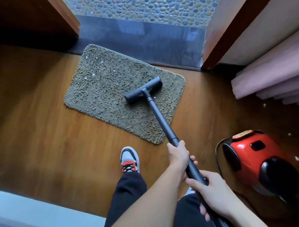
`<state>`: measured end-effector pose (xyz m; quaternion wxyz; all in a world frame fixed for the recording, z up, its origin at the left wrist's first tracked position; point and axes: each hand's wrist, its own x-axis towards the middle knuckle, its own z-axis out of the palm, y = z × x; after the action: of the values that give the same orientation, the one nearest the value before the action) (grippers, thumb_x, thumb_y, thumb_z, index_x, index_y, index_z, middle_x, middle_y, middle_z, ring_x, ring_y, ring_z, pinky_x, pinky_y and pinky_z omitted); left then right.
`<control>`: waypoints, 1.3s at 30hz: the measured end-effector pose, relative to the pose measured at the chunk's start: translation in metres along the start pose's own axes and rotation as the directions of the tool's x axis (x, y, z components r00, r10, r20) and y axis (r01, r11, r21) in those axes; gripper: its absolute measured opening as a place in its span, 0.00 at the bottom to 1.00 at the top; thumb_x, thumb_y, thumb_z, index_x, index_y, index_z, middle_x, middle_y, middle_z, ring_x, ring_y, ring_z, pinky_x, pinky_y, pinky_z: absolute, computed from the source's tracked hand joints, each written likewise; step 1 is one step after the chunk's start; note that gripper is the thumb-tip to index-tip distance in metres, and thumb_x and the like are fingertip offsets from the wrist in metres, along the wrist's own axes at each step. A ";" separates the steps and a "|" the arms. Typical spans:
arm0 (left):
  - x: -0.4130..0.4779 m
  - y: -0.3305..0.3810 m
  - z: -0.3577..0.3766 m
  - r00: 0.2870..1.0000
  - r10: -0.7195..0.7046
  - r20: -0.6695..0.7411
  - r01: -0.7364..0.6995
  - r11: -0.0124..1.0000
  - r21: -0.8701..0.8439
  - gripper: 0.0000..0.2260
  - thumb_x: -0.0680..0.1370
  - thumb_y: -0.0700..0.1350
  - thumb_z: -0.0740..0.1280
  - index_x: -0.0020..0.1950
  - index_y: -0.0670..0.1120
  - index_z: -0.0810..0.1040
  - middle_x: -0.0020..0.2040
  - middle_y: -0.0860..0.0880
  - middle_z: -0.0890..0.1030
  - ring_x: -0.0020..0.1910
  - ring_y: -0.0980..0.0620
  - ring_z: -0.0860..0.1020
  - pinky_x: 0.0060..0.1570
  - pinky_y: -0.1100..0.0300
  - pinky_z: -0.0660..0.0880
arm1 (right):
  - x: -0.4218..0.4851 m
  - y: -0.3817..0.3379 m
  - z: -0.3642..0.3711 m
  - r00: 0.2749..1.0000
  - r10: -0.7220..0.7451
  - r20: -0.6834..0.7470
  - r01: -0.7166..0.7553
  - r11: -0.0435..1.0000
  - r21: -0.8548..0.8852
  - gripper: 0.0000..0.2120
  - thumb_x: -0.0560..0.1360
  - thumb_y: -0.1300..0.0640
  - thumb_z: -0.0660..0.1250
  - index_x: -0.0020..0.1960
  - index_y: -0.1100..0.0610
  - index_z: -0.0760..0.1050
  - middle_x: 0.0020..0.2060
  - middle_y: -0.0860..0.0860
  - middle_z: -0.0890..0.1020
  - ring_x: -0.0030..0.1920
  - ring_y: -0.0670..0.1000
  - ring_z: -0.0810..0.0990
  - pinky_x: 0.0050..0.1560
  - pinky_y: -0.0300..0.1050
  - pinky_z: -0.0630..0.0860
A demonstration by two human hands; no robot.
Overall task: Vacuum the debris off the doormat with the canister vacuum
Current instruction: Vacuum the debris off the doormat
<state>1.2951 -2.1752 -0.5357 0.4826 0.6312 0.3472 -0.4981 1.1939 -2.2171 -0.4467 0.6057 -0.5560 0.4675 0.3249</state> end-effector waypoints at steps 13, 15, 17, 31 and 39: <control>0.005 0.008 0.020 0.999 0.041 0.013 -0.040 0.999 -0.007 0.04 0.83 0.46 0.60 0.52 0.46 0.67 0.35 0.46 0.70 0.23 0.53 0.70 0.23 0.63 0.71 | 0.011 0.002 -0.009 0.995 -0.050 -0.085 0.050 0.999 0.000 0.08 0.80 0.51 0.67 0.47 0.55 0.74 0.23 0.55 0.78 0.25 0.61 0.80 0.25 0.46 0.75; 0.010 0.020 0.015 0.999 0.041 0.016 -0.041 0.999 -0.017 0.04 0.83 0.46 0.60 0.51 0.47 0.67 0.35 0.46 0.70 0.23 0.53 0.69 0.23 0.63 0.71 | 0.017 -0.011 -0.005 0.994 -0.055 -0.093 0.054 0.998 -0.011 0.08 0.80 0.51 0.67 0.47 0.55 0.73 0.22 0.53 0.77 0.24 0.60 0.80 0.24 0.44 0.74; 0.016 0.035 0.010 0.999 0.047 0.013 -0.047 0.999 -0.016 0.05 0.83 0.46 0.60 0.51 0.47 0.66 0.35 0.46 0.70 0.23 0.53 0.69 0.22 0.63 0.70 | 0.024 -0.026 0.000 0.994 -0.050 -0.099 0.051 0.999 0.002 0.08 0.80 0.52 0.67 0.47 0.56 0.73 0.21 0.52 0.75 0.23 0.59 0.79 0.23 0.43 0.74; 0.036 0.079 -0.091 0.992 0.058 -0.115 -0.069 0.992 -0.102 0.08 0.83 0.48 0.54 0.52 0.44 0.65 0.34 0.45 0.69 0.22 0.51 0.68 0.22 0.62 0.70 | 0.037 -0.089 0.082 0.995 -0.100 -0.016 0.099 0.993 -0.065 0.10 0.79 0.49 0.68 0.50 0.55 0.73 0.26 0.53 0.77 0.24 0.58 0.79 0.24 0.49 0.78; 0.058 0.133 -0.162 0.980 0.099 -0.174 -0.119 0.987 -0.104 0.10 0.85 0.51 0.53 0.51 0.45 0.64 0.36 0.45 0.69 0.22 0.51 0.69 0.21 0.62 0.71 | 0.067 -0.146 0.142 0.991 -0.131 0.025 0.132 0.990 -0.046 0.04 0.80 0.51 0.69 0.51 0.50 0.76 0.27 0.53 0.77 0.23 0.58 0.78 0.24 0.48 0.77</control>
<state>1.4798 -2.0617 -0.5501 0.5134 0.6606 0.3792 -0.3953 1.3796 -2.1121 -0.4632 0.6175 -0.5962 0.4152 0.3013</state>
